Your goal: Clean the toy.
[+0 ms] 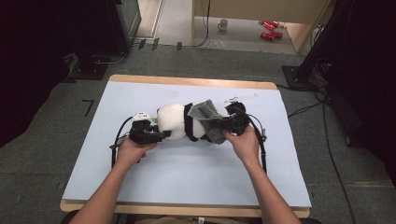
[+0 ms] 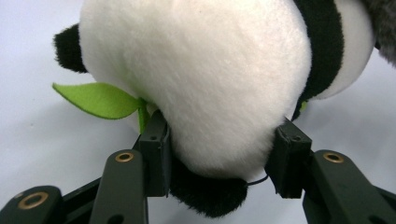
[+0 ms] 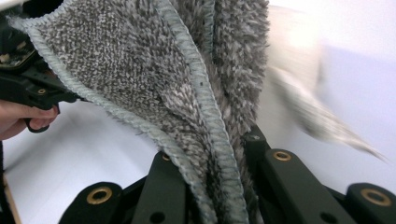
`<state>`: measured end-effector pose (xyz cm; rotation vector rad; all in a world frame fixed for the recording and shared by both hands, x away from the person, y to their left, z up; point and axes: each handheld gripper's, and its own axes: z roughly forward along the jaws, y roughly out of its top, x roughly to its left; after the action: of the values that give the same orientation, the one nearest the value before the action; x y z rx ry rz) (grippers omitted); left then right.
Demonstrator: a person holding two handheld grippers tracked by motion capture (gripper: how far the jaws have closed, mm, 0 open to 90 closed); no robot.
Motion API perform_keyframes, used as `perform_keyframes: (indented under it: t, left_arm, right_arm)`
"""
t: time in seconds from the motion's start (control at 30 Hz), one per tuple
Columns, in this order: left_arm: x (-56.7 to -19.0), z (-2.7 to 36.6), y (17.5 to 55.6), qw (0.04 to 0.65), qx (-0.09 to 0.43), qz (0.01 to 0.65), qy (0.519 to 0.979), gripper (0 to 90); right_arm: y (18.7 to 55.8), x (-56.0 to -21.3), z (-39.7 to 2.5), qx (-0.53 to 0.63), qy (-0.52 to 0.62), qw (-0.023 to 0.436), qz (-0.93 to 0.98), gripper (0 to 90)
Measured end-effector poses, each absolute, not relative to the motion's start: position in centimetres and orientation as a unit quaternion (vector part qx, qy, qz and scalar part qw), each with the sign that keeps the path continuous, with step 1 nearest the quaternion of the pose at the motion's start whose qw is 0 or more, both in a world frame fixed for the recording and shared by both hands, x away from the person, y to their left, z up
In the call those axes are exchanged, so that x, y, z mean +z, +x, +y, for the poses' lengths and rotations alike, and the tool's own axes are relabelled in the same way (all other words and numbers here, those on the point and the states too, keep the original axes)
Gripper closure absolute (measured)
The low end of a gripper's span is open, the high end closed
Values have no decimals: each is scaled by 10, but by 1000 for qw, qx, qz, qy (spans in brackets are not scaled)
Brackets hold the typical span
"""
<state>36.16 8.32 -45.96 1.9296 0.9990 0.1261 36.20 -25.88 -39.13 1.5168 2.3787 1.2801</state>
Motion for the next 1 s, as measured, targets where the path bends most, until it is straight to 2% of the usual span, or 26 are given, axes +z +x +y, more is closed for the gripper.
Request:
perform_keyframes:
  t: [0.27, 0.47, 0.7, 0.87, 1.0]
  left_arm:
    - [-460, 96, 353, 466, 47, 392, 792, 514]
    - [-463, 92, 349, 465, 63, 392, 791, 470]
    - [-468, 93, 349, 474, 57, 398, 783, 458]
    - [-469, 93, 349, 474, 59, 399, 783, 454]
    - [-470, 94, 351, 472, 55, 404, 782, 451]
  right_arm:
    - [364, -386, -299, 458, 516, 31, 723, 779]
    - [381, -391, -285, 467, 510, 51, 720, 772]
    - [384, -419, -268, 442, 515, 88, 729, 772]
    - [383, -434, -272, 430, 531, 93, 724, 778]
    - [385, -455, -271, 401, 555, 57, 726, 783]
